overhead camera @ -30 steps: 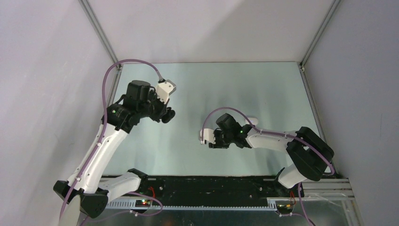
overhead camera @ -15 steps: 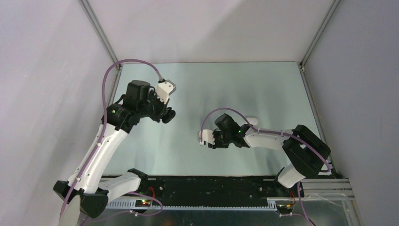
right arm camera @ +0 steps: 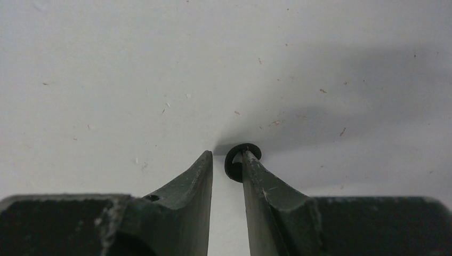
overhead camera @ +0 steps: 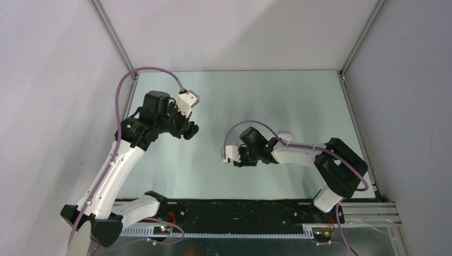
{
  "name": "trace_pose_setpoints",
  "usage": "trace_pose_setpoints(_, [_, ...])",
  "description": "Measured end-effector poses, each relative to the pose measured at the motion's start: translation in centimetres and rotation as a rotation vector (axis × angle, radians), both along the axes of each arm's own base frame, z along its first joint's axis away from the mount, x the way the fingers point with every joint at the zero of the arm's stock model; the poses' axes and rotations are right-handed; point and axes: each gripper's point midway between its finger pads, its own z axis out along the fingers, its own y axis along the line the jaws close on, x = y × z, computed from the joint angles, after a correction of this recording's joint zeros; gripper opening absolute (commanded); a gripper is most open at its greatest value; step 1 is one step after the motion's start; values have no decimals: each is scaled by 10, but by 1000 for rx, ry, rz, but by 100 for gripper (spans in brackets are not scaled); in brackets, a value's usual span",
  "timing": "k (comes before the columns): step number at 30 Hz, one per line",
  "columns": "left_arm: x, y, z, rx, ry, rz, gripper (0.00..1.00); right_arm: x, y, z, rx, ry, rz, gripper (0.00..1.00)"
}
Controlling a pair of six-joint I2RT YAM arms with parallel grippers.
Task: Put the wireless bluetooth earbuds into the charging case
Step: Pick up the left earbud from the center of the board.
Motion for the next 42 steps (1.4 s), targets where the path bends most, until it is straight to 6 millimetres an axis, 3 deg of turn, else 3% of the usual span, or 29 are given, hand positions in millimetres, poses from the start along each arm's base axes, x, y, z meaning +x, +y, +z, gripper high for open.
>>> trace_pose_setpoints(23, [0, 0, 0, -8, 4, -1, 0, 20, -11, 1, -25, -43, -66, 17])
trace_pose_setpoints(28, [-1, -1, 0, -17, 9, -1, 0, 21, -10, 3, -22, -40, -78, 2])
trace_pose_setpoints(32, [-1, -2, 0, -21, 11, -5, 0, 22, -8, 10, -12, -16, -81, 0])
trace_pose_setpoints(35, [-1, -3, 0, -23, 12, -8, 0, 21, -2, 28, 30, 32, -63, 0])
trace_pose_setpoints(37, [-2, -5, -1, -27, 17, -18, 0, 16, 0, 50, 75, 74, -33, 0])
trace_pose_setpoints(42, [1, -19, -12, -42, 76, -79, 0, -4, 7, 134, 209, 88, 92, 0])
